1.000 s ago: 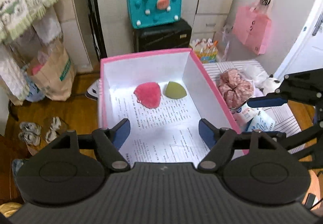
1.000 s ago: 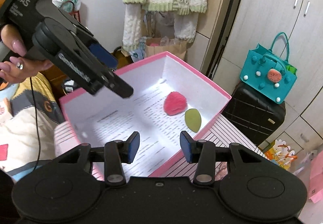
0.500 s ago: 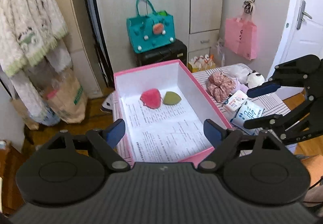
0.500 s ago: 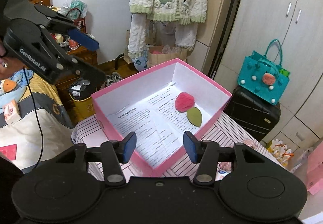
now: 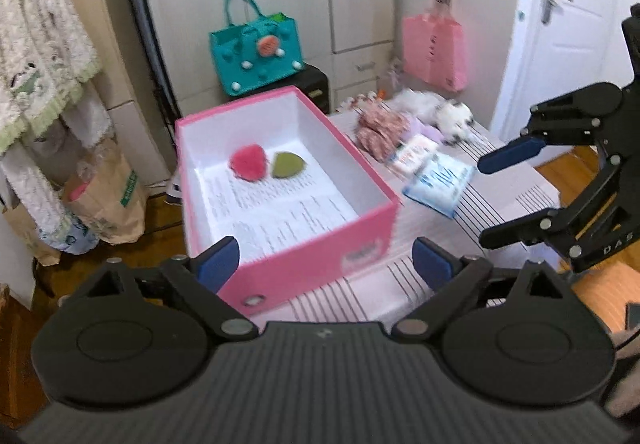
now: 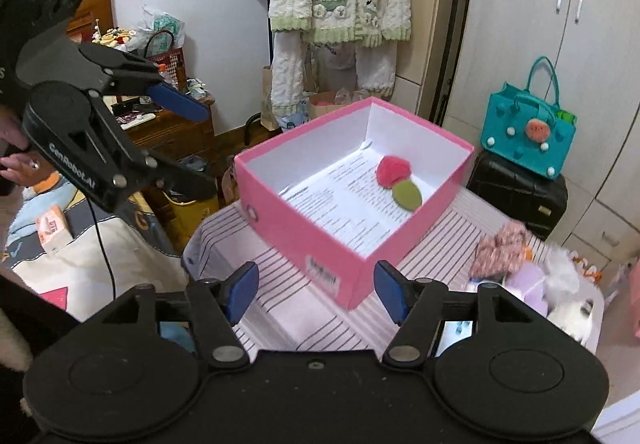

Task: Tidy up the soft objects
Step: 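Withdraw both tools from the box toward the blue wipes pack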

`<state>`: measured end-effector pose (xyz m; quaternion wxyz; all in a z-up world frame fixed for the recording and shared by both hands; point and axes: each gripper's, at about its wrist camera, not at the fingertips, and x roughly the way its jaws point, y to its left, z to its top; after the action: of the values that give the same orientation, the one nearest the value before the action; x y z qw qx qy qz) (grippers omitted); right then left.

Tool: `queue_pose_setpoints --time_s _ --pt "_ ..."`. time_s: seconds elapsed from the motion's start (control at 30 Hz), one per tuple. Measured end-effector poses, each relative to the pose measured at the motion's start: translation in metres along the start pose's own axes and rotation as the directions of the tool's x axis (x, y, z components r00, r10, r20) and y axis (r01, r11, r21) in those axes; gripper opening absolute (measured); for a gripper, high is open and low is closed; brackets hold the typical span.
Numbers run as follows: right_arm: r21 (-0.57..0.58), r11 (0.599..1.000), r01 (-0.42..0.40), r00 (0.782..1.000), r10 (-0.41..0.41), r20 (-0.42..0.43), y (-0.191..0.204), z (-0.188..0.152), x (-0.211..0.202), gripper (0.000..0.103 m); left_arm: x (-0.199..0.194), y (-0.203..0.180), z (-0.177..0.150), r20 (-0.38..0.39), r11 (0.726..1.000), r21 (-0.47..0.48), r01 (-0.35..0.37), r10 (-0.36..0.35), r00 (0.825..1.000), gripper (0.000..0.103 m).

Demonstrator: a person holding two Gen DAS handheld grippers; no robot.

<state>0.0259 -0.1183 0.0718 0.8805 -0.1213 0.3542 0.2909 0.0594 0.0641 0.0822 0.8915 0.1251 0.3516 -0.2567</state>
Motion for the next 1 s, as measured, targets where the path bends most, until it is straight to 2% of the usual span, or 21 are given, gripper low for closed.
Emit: queue_pose_setpoints --time_s 0.2,0.33,0.4,0.47,0.6,0.73,0.83,0.93,1.0 --pt "0.004 1.0 0.027 1.0 -0.027 -0.004 0.008 -0.029 -0.007 0.07 0.017 -0.013 -0.019 -0.058 0.999 -0.011 0.032 -0.033 0.998 0.095" --pt "0.013 0.999 0.031 0.999 -0.031 0.011 0.007 -0.047 -0.012 0.073 0.033 -0.015 -0.036 -0.053 0.999 -0.03 0.026 -0.028 0.998 0.096" --pt "0.021 0.999 0.035 0.999 -0.036 0.015 0.003 -0.058 -0.012 0.074 0.044 -0.015 -0.043 -0.06 0.997 -0.077 0.03 -0.035 0.998 0.096" --pt "0.044 0.998 0.041 0.999 -0.041 0.018 -0.002 -0.067 -0.011 0.075 0.054 -0.02 -0.05 -0.058 0.995 -0.084 0.06 -0.065 0.996 0.095" --pt "0.094 0.994 0.064 0.997 -0.067 0.03 -0.019 -0.086 -0.006 0.075 0.063 -0.035 -0.059 -0.004 0.992 -0.068 0.102 -0.103 0.995 0.095" --pt "0.12 0.988 0.098 0.992 -0.107 0.065 -0.033 -0.104 -0.002 0.076 0.073 -0.051 -0.065 0.058 0.991 -0.065 0.116 -0.112 0.992 0.095" --pt "0.113 0.985 0.13 0.984 -0.142 0.108 -0.042 -0.118 -0.001 0.084 0.088 -0.062 -0.067 0.079 0.986 -0.082 0.146 -0.139 0.987 0.095" --pt "0.1 0.983 0.157 0.973 -0.171 0.155 -0.051 -0.13 0.004 0.088 0.1 -0.073 -0.069 0.129 0.985 -0.108 0.134 -0.12 0.984 0.094" --pt "0.115 0.975 0.192 0.965 -0.209 0.156 -0.06 -0.136 0.009 0.088 0.108 -0.082 -0.066 0.131 0.99 -0.078 0.116 -0.106 0.986 0.094"
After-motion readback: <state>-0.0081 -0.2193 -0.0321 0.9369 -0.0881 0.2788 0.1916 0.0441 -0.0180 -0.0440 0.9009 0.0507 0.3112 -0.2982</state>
